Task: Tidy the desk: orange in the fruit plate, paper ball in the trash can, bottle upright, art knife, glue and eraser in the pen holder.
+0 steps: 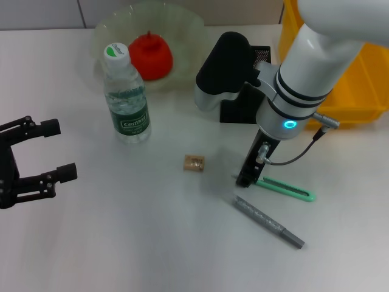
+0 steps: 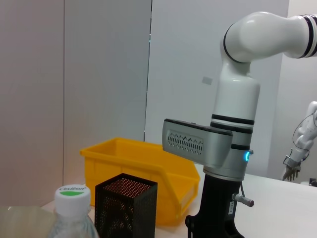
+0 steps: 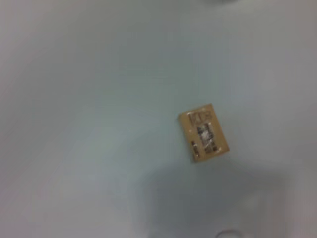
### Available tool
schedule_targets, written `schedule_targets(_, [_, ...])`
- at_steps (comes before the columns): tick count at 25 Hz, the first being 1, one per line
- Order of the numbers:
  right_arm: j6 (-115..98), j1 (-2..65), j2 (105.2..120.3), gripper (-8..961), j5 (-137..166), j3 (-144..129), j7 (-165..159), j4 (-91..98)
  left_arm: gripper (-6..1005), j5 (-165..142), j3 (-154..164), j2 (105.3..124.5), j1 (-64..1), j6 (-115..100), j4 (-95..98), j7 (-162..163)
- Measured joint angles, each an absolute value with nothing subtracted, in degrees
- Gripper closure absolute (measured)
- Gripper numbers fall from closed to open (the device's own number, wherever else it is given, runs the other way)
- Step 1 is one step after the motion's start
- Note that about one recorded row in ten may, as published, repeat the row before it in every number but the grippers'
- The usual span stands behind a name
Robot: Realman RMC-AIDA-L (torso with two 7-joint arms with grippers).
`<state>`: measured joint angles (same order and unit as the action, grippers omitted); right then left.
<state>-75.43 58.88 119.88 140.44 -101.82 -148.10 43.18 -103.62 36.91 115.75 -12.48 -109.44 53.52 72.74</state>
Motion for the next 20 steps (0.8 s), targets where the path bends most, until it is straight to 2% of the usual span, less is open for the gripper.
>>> schedule_targets(8, [-79.0,57.5,119.41,781,141.1,-100.4,-148.3,49.1,175,-103.6,36.9,115.7,-12.4,-109.0,53.1,72.8])
schedule_targets(12, [-82.1,55.6,119.28,781,144.5,-96.2,-148.4,55.6,175,-103.6,36.8,115.62,-12.3,-108.7,53.0,72.8])
schedule_targets(20, [-81.8,45.8,119.23,780,147.1,-83.9,-146.7,81.8,175,-103.6,36.7,115.58,-12.3,-108.7,53.0,72.7])
